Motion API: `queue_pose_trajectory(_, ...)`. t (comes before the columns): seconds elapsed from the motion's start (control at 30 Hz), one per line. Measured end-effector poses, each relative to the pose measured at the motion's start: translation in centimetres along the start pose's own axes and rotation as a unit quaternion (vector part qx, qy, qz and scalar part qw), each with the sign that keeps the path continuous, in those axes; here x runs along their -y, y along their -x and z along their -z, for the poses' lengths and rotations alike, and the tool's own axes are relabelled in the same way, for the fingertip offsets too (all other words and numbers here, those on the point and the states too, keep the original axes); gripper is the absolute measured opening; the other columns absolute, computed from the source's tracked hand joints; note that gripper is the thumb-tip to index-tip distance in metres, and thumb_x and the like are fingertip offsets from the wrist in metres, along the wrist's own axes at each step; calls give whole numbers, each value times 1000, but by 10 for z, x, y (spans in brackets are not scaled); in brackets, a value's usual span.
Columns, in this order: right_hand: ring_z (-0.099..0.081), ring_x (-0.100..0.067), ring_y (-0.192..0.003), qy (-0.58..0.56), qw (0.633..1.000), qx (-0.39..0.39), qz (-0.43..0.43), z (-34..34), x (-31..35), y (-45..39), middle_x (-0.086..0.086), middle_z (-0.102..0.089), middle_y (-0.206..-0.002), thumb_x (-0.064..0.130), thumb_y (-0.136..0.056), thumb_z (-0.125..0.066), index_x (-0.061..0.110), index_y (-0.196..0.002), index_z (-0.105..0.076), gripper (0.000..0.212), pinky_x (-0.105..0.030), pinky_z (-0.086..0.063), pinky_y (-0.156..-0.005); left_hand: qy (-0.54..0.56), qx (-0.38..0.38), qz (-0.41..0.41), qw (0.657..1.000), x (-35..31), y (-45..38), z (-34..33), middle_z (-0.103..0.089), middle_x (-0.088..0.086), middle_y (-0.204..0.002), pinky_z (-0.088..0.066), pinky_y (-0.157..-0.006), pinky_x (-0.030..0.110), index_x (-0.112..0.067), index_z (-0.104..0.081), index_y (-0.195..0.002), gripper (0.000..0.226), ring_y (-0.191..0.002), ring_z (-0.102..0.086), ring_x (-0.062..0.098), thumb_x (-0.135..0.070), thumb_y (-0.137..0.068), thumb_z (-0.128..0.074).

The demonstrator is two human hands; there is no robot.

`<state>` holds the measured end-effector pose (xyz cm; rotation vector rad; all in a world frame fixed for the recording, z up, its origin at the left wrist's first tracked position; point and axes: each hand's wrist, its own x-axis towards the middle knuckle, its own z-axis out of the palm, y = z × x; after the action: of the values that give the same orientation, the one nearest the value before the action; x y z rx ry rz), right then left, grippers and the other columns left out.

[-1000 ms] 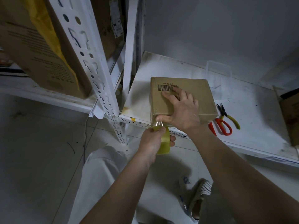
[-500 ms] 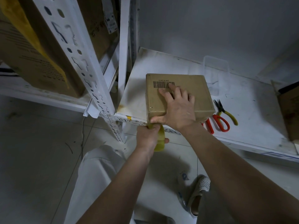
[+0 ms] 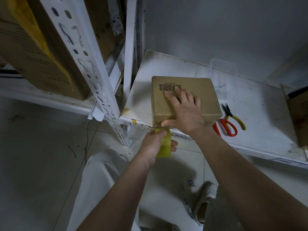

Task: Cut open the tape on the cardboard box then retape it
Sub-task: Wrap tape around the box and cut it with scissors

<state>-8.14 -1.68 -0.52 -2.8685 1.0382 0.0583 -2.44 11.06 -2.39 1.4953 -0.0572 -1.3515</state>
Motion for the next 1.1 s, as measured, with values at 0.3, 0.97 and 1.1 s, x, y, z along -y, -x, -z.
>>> queue_pose_trajectory(0.3, -37, -23, -126, -282, 932, -202, -111, -2, -18, 24, -5, -40, -137, 49, -85, -51, 25, -130, -52, 51, -39, -31, -108, 64, -104, -43, 992, 5, 4, -13, -61, 3, -91, -50, -44, 26, -17, -34, -115, 38, -40, -63, 17, -13, -89, -61)
queue_pose_trajectory(0.97, -60, -28, -96, -180, 851, -33, -493, -65, -106, 53, -10, -59, -104, 45, -78, -69, 8, -111, -52, 52, -36, -50, -79, 123, -170, -78, 975, 11, 8, -28, -68, 22, -105, -54, -63, 37, -25, -45, -89, 25, -40, -63, 22, -7, -87, -63)
queue_pose_trajectory(1.1, -66, -23, -87, -333, 749, -224, -526, -51, -102, 62, -2, -67, -100, 53, -72, -64, 20, -102, -65, 45, -39, -53, -85, 131, -168, -67, 975, 9, 8, -26, -66, 22, -102, -54, -60, 36, -20, -46, -91, 18, -39, -62, 23, -10, -89, -61)
